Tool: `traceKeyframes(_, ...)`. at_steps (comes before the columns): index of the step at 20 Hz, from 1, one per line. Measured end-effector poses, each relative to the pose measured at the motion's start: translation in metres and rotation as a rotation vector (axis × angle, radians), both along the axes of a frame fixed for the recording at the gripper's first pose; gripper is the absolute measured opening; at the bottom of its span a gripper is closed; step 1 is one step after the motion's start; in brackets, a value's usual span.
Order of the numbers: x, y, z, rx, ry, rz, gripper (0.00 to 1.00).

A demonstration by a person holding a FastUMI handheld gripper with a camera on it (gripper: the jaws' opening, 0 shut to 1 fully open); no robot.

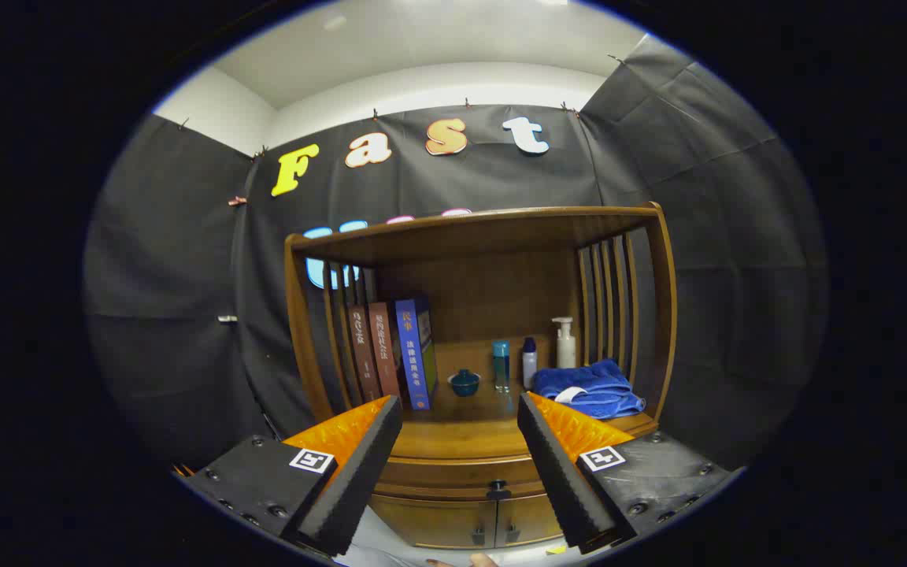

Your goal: Pull open the drawer, take out the items inside it, and place them on the countertop above the cabinet.

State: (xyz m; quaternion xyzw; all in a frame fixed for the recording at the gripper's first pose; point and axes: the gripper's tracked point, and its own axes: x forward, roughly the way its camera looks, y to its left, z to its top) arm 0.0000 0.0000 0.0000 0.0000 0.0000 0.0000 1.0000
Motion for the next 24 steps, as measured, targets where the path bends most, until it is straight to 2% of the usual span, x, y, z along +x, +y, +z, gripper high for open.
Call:
traceKeyframes(5, -0.004, 0.007, 0.01, -0.045, -0.029, -0.026, 0.97)
traceKeyframes(14, -0.008, -0.003, 0.002, -0.019, -0.009, -0.062, 0.97)
traceKeyframes(20, -0.007, 0.001, -0.001, -0.013, -0.01, -0.047, 0.97)
traceKeyframes(24, -0.004, -0.005, -0.007, -0.027, -0.005, -0.065, 0.97)
